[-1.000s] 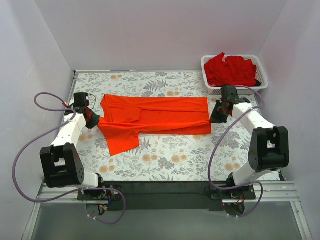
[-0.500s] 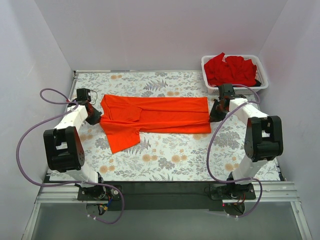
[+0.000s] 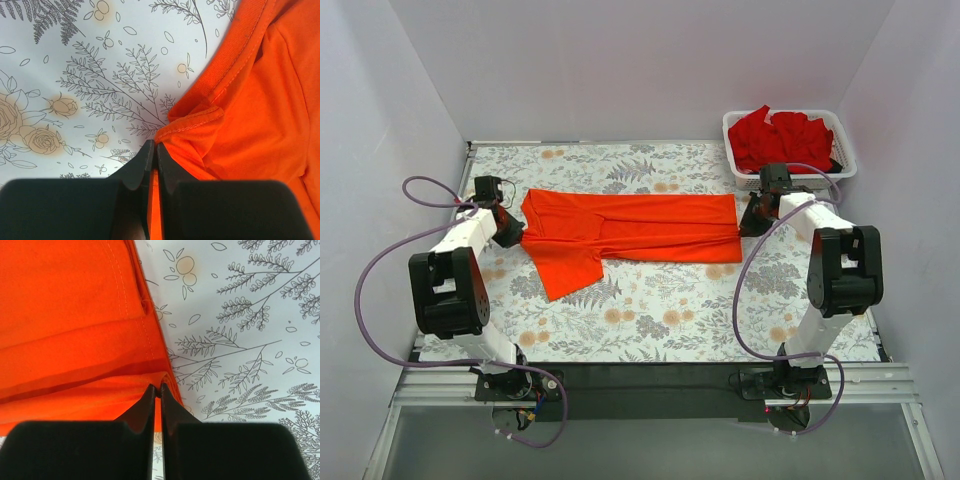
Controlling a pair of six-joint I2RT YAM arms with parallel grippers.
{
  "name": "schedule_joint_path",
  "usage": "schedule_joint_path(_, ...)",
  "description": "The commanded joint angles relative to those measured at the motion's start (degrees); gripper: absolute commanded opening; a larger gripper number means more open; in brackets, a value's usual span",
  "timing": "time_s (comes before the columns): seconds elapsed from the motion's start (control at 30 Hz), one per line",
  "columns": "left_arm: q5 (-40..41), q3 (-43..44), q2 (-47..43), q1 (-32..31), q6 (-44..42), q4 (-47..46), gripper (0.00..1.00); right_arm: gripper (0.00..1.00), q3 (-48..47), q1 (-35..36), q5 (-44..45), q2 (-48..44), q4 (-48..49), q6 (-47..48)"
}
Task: Fold and stack the t-shirts
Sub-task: Fold the tshirt
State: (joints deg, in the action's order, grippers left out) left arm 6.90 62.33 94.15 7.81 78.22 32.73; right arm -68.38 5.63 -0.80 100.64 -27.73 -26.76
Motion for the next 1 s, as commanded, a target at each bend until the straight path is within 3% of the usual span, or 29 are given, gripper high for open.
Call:
schedule_joint_path(0.0,2.33,1.13,-0.02,0.62,-0.52,-1.62,0.0,0.01,-2.37,-0.36,1.24,1.31,2.15,0.92)
schedule_joint_path(0.67,2.16,-0.98,0.69,0.62,-0.78,-4.43,0.0,0.01,-3.43,-0.44,-0.26,4.13,4.52,2.59)
schedule_joint_path(0.77,1.89,-1.59,-0.63,0.62,-0.96,-5.22,0.11,0.06,-4.04,-0.36,-1.4,4.04,4.61,4.35)
schedule_joint_path(0.87,1.8,-1.68,-3.6,0.54,-0.87,-5.48,0.28,0.2,-4.83,0.35,-2.8,2.38,4.43,5.84)
schedule_joint_path(0.9,1.89,-1.77,-4.49,0.62,-0.96,-5.4,0.4,0.28,-5.01,0.96,-2.89,1.76,4.61,6.02)
schedule_joint_path(0.97,2.16,-2.38,-7.29,0.62,-1.13,-5.48,0.53,0.38,-5.19,1.84,-2.28,-0.43,4.61,6.98)
